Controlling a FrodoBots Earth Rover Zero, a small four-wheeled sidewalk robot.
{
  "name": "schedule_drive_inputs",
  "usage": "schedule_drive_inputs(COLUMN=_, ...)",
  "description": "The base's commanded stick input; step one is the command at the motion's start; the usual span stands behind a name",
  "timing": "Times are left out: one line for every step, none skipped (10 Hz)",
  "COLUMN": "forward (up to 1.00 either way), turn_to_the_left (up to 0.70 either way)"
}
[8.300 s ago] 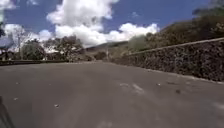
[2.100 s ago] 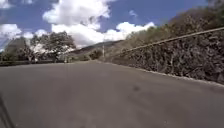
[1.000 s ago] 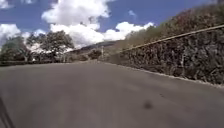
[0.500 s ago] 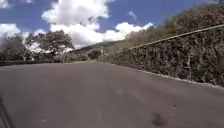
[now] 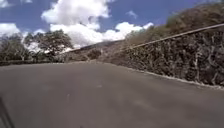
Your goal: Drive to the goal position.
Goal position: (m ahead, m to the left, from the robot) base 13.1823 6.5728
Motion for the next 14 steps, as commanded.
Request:
schedule_drive_inputs(forward=0.7, turn_to_the_left=0.0)
schedule_drive_inputs(forward=0.7, turn_to_the_left=0.0)
schedule_drive_inputs(forward=0.7, turn_to_the_left=0.0)
schedule_drive_inputs(forward=0.7, turn_to_the_left=0.0)
schedule_drive_inputs(forward=0.7, turn_to_the_left=0.0)
schedule_drive_inputs(forward=0.7, turn_to_the_left=0.0)
schedule_drive_inputs(forward=0.7, turn_to_the_left=0.0)
schedule_drive_inputs(forward=0.7, turn_to_the_left=0.0)
schedule_drive_inputs(forward=0.7, turn_to_the_left=0.0)
schedule_drive_inputs(forward=0.7, turn_to_the_left=0.0)
schedule_drive_inputs(forward=0.7, turn_to_the_left=0.0)
schedule_drive_inputs(forward=0.7, turn_to_the_left=0.0)
schedule_drive_inputs(forward=0.7, turn_to_the_left=0.0)
schedule_drive_inputs(forward=0.7, turn_to_the_left=0.0)
